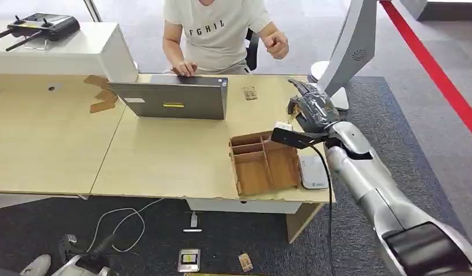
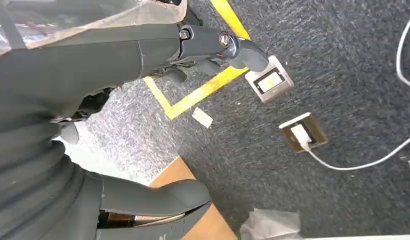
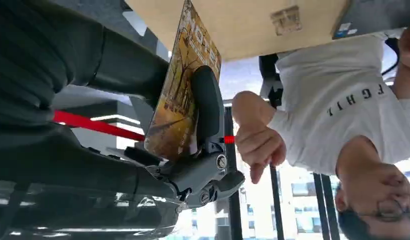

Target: Pass the card to the sensor for recognition and then transmit it.

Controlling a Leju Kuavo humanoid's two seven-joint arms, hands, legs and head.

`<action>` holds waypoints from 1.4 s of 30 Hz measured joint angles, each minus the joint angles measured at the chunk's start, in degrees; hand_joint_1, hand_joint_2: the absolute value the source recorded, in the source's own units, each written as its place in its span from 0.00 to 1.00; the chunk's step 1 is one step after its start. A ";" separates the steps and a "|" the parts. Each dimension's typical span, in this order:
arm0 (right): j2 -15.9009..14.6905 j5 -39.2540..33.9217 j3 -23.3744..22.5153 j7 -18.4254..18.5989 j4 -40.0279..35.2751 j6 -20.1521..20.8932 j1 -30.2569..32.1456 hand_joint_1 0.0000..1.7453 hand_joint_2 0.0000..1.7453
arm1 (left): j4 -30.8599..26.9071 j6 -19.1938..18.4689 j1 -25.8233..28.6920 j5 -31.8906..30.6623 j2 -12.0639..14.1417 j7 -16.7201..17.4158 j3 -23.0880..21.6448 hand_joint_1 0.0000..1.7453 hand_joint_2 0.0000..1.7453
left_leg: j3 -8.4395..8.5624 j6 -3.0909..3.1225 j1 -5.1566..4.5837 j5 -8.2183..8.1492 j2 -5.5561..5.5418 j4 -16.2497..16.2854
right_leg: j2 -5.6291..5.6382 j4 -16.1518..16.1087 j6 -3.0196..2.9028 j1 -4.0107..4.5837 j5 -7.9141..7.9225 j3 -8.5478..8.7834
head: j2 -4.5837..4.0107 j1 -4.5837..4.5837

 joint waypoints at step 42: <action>-3.94 4.04 0.72 -0.74 6.54 7.47 2.13 1.00 1.00 | 0.07 -3.59 3.79 5.00 6.32 0.35 0.02 0.00 1.00 | -0.08 0.00 0.03 0.00 0.00 -0.01 | 0.01 0.02 0.00 0.01 0.01 -0.05 | 0.00 0.02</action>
